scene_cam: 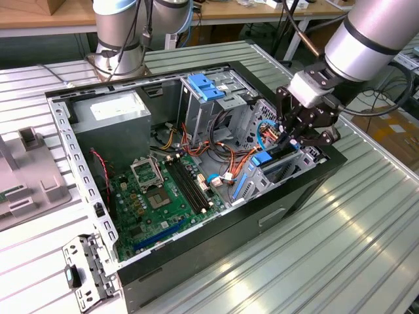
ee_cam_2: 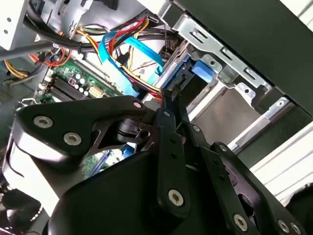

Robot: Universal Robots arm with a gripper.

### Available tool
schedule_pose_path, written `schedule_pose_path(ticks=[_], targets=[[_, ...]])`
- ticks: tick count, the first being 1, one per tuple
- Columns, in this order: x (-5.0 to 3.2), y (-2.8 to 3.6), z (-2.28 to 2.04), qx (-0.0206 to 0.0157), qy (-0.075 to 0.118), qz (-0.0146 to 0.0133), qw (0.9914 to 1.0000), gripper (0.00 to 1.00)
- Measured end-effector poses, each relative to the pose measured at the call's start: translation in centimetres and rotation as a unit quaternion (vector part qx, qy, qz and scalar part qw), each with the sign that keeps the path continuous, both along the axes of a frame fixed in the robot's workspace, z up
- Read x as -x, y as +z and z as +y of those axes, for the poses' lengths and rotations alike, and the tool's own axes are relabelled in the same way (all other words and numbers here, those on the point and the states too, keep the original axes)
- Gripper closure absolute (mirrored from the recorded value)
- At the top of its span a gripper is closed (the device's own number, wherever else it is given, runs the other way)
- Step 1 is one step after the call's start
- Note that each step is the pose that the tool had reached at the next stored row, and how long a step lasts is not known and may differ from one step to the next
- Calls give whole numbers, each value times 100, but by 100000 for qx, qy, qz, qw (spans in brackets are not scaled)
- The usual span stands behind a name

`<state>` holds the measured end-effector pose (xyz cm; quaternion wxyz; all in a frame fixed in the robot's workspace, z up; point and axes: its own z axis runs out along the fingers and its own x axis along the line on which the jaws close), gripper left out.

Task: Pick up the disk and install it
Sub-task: 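Insert the first disk wire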

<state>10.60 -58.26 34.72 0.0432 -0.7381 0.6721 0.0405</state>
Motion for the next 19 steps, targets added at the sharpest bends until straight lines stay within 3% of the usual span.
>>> schedule_pose_path(ticks=[1, 2, 10, 19], targets=[[-10, 0, -1, 354, -2602, 3, 99966, 83], [-14, 0, 0, 359, -3142, 4, 99950, 83], [-28, -5, 10, 362, -4833, 11, 99882, 83], [-39, -20, 10, 361, -5442, 13, 99851, 83]])
